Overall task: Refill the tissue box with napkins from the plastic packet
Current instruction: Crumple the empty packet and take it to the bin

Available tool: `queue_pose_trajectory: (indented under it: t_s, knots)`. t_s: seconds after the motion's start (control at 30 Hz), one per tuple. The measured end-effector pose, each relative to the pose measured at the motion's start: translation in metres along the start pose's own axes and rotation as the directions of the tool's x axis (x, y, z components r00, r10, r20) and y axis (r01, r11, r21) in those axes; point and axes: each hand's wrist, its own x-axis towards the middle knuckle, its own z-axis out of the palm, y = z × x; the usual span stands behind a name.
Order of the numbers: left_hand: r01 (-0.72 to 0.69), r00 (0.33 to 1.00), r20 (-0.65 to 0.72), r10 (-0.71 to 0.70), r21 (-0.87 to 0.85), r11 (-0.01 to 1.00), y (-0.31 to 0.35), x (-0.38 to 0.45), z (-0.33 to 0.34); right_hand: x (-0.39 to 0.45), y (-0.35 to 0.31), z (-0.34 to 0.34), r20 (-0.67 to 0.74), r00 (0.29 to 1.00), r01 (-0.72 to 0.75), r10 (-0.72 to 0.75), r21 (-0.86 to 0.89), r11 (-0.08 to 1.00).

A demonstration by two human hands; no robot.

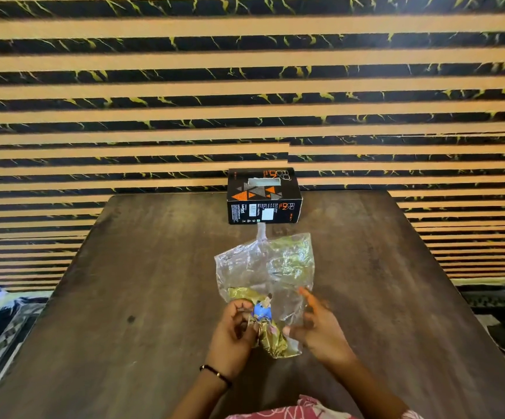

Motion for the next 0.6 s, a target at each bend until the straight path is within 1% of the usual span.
queue_pose_trajectory:
  t_s: [0.13, 0.2, 0.27, 0.33, 0.4, 0.43, 0.53, 0.6]
  knots:
    - [-0.016, 0.999, 0.034, 0.016, -0.003, 1.000, -0.007, 0.003, -0.003, -0.007, -0.009, 0.006, 0.160, 0.986, 0.029, -0.047, 0.108, 0.994]
    - [-0.020, 0.997, 0.072, 0.019, 0.023, 1.000, -0.003, 0.002, -0.002, -0.011, -0.014, 0.008, 0.194, 0.977, 0.060, -0.085, 0.128, 0.990]
    - [-0.058, 0.995, 0.081, 0.051, 0.080, 0.995, 0.003, -0.001, 0.000, -0.014, -0.018, 0.010, 0.196, 0.972, 0.108, -0.129, 0.114, 0.988]
    - [-0.153, 0.988, 0.008, 0.154, 0.210, 0.966, 0.006, -0.001, 0.001, -0.014, -0.019, 0.012, 0.158, 0.974, 0.148, -0.161, 0.087, 0.985]
    - [-0.181, 0.974, -0.066, 0.216, 0.345, 0.921, 0.006, 0.000, -0.001, -0.014, -0.018, 0.015, 0.122, 0.977, 0.167, -0.176, 0.080, 0.983]
    - [-0.194, 0.967, -0.087, 0.240, 0.362, 0.912, 0.008, 0.000, -0.002, -0.014, -0.018, 0.016, 0.119, 0.979, 0.159, -0.167, 0.076, 0.984]
    - [-0.253, 0.950, -0.110, 0.292, 0.275, 0.928, 0.014, -0.001, -0.002, -0.017, -0.016, 0.022, 0.140, 0.980, 0.144, -0.144, 0.005, 0.990]
    - [-0.270, 0.953, -0.084, 0.290, 0.192, 0.944, 0.013, 0.000, -0.002, -0.019, -0.017, 0.023, 0.140, 0.977, 0.174, -0.162, -0.073, 0.982]
